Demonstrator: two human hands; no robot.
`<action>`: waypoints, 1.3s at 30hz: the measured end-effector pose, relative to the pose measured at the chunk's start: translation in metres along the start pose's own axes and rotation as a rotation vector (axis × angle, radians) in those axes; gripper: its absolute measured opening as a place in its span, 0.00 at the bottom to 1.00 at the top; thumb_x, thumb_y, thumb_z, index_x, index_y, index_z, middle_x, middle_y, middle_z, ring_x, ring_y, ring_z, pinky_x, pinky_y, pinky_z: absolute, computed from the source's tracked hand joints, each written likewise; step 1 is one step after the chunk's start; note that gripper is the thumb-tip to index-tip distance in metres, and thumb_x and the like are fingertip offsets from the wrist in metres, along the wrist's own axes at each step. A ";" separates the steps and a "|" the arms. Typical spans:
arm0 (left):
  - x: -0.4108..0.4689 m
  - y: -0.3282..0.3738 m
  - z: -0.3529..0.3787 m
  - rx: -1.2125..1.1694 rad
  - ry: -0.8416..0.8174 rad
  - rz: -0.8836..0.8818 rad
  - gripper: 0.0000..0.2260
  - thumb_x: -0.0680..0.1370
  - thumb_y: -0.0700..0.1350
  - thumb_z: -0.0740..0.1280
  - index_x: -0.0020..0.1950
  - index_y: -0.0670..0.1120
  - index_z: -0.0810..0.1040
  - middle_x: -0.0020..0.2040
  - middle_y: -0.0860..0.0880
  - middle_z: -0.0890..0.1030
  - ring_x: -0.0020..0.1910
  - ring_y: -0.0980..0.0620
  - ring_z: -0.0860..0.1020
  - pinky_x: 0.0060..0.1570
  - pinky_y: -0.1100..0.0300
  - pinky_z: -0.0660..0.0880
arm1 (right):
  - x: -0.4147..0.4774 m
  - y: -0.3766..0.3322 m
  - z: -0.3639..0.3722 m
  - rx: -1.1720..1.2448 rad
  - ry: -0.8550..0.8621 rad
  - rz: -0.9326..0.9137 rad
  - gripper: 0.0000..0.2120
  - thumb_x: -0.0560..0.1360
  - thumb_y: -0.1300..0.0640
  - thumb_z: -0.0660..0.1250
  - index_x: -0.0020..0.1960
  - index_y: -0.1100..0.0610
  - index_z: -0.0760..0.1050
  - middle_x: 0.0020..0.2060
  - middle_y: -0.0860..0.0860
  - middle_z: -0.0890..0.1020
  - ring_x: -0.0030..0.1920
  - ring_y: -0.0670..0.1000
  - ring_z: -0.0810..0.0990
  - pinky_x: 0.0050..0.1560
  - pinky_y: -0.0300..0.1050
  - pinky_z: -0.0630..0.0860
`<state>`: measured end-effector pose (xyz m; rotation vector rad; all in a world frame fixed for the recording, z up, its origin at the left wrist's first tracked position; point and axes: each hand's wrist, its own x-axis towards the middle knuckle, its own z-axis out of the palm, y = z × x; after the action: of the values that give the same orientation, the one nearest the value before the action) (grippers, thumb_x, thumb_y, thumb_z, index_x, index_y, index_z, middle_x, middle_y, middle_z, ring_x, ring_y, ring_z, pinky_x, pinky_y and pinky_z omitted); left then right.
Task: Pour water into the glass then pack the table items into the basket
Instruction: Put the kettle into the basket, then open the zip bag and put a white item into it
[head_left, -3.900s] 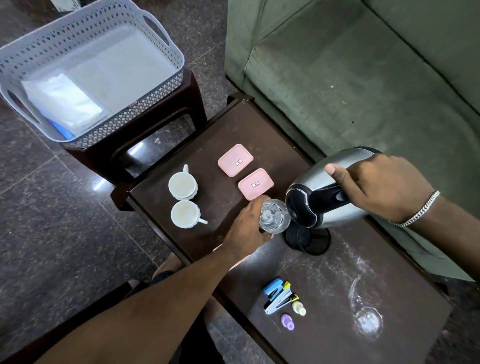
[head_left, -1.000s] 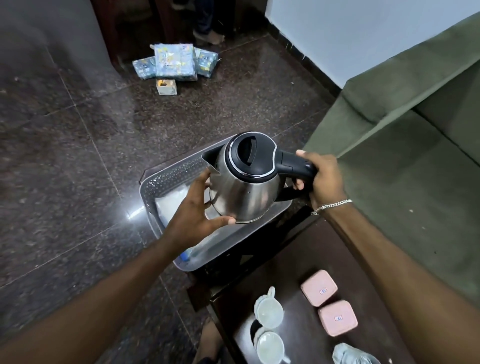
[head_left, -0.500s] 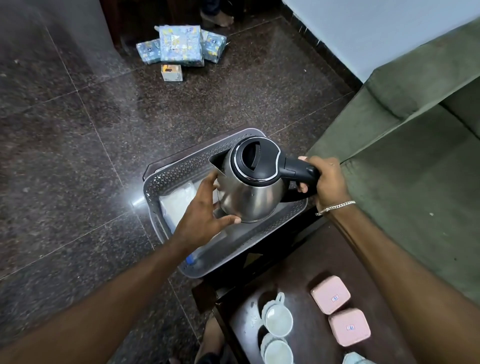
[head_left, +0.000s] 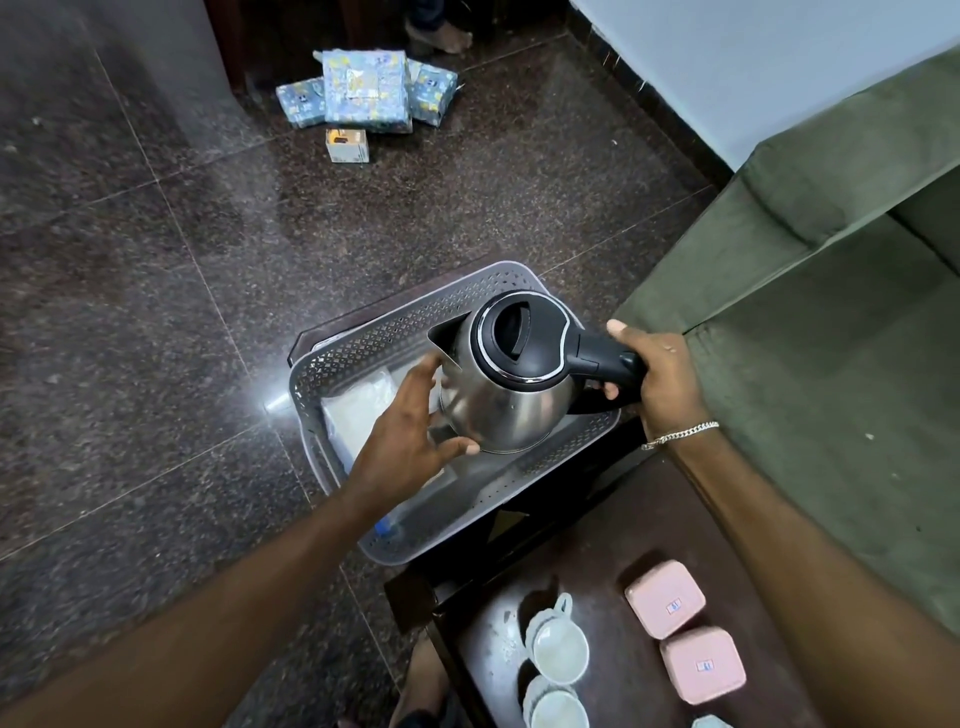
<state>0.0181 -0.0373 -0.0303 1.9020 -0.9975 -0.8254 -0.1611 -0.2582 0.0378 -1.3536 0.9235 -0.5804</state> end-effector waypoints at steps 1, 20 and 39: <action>0.000 -0.002 -0.003 0.037 -0.003 0.002 0.51 0.68 0.52 0.83 0.80 0.62 0.53 0.78 0.55 0.66 0.71 0.55 0.73 0.65 0.44 0.79 | -0.001 -0.002 0.000 -0.012 0.022 -0.002 0.26 0.77 0.51 0.67 0.28 0.69 0.77 0.24 0.60 0.78 0.28 0.55 0.74 0.33 0.47 0.70; 0.010 -0.007 -0.056 1.003 -0.113 -0.336 0.41 0.68 0.60 0.80 0.70 0.41 0.65 0.65 0.35 0.77 0.65 0.34 0.71 0.62 0.43 0.72 | -0.138 0.041 0.173 -0.725 -0.259 -0.035 0.07 0.76 0.58 0.65 0.53 0.56 0.78 0.52 0.51 0.78 0.53 0.55 0.78 0.55 0.51 0.75; 0.020 0.007 -0.066 0.516 -0.073 -0.489 0.13 0.73 0.47 0.72 0.34 0.43 0.72 0.34 0.45 0.77 0.38 0.42 0.78 0.34 0.56 0.66 | -0.123 0.069 0.204 -1.003 -0.231 -0.065 0.18 0.71 0.57 0.71 0.57 0.57 0.69 0.55 0.54 0.73 0.56 0.60 0.74 0.54 0.57 0.75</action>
<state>0.0791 -0.0334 0.0026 2.6412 -0.8495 -0.9805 -0.0693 -0.0324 -0.0103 -2.2885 1.0166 0.0478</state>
